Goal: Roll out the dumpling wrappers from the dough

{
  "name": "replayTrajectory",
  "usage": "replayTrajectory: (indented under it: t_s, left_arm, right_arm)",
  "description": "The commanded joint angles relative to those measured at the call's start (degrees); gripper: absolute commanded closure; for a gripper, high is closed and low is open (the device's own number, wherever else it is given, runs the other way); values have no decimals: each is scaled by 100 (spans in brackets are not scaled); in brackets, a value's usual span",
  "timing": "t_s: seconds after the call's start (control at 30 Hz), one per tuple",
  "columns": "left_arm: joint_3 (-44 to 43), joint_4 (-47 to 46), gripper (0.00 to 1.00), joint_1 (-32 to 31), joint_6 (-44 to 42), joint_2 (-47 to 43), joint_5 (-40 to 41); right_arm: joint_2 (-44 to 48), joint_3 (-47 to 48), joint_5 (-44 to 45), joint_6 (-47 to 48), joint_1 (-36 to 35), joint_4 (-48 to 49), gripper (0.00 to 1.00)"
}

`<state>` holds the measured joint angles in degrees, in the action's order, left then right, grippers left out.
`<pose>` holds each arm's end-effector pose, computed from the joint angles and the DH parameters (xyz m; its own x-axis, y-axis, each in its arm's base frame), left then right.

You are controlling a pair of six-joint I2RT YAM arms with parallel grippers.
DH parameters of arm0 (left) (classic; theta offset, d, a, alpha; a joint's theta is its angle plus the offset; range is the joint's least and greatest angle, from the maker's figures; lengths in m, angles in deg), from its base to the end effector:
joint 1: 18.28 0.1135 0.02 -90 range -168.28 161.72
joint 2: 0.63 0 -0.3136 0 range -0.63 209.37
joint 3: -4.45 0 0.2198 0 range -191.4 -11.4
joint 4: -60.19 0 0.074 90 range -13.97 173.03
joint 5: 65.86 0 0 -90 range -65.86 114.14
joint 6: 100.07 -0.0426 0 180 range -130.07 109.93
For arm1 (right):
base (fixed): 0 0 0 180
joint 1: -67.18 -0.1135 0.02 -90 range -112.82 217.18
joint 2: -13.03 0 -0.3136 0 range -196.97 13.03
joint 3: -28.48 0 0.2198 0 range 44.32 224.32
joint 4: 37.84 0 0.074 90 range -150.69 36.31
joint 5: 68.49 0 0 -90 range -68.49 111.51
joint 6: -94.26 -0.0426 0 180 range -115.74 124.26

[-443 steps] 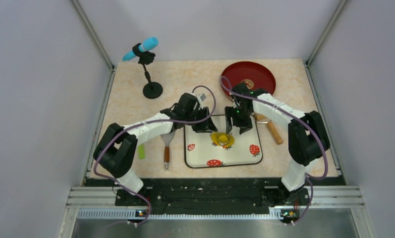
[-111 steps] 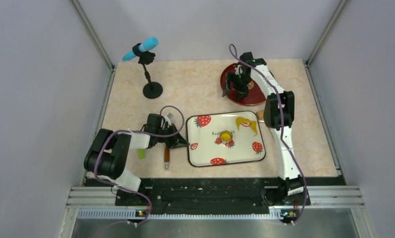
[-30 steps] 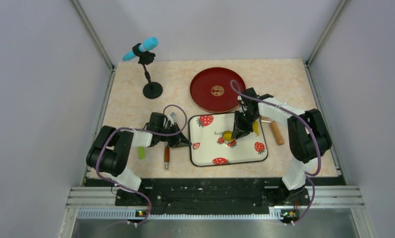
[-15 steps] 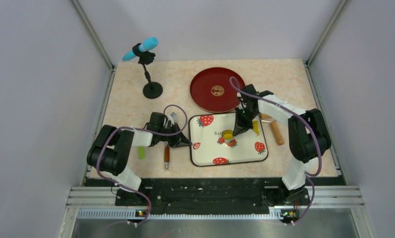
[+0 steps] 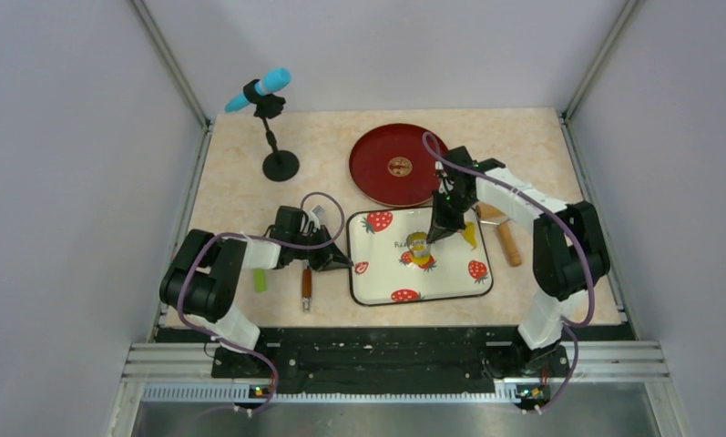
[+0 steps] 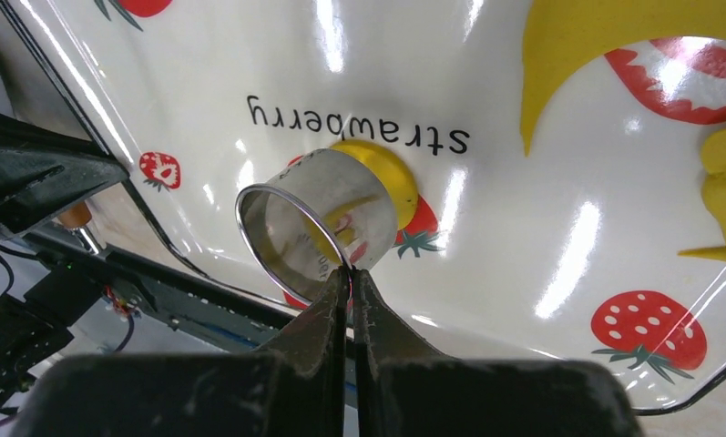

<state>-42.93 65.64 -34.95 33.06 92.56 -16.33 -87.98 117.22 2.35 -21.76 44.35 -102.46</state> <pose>0.2385 -0.1003 0.1860 -0.9605 -0.2553 -0.1106 -0.0676 0.5998 -0.7973 0.2900 0.1373 0.2634 -0.9975 0.0297 -0.0636 0.0028 0.9222 0.3868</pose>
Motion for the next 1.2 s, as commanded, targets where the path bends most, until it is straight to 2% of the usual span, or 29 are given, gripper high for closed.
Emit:
replayTrajectory:
  t_s: [0.0,0.27,0.53,0.77,1.17]
  left_arm:
    - [-6,143,100,-65,-198,173,314]
    - [-11,154,100,-65,-202,178,306]
    - [-19,148,100,-65,-208,189,300]
    - [-25,126,100,-63,-203,222,277]
    - [-27,104,100,-65,-193,256,257]
  right_arm:
    - [371,411,-90,43,-59,-78,100]
    - [357,806,-34,62,70,-158,100]
    - [90,1269,-63,350,830,-287,100]
    - [-584,2129,-113,726,1565,-456,100]
    - [-1819,3429,-464,679,2554,-466,100]
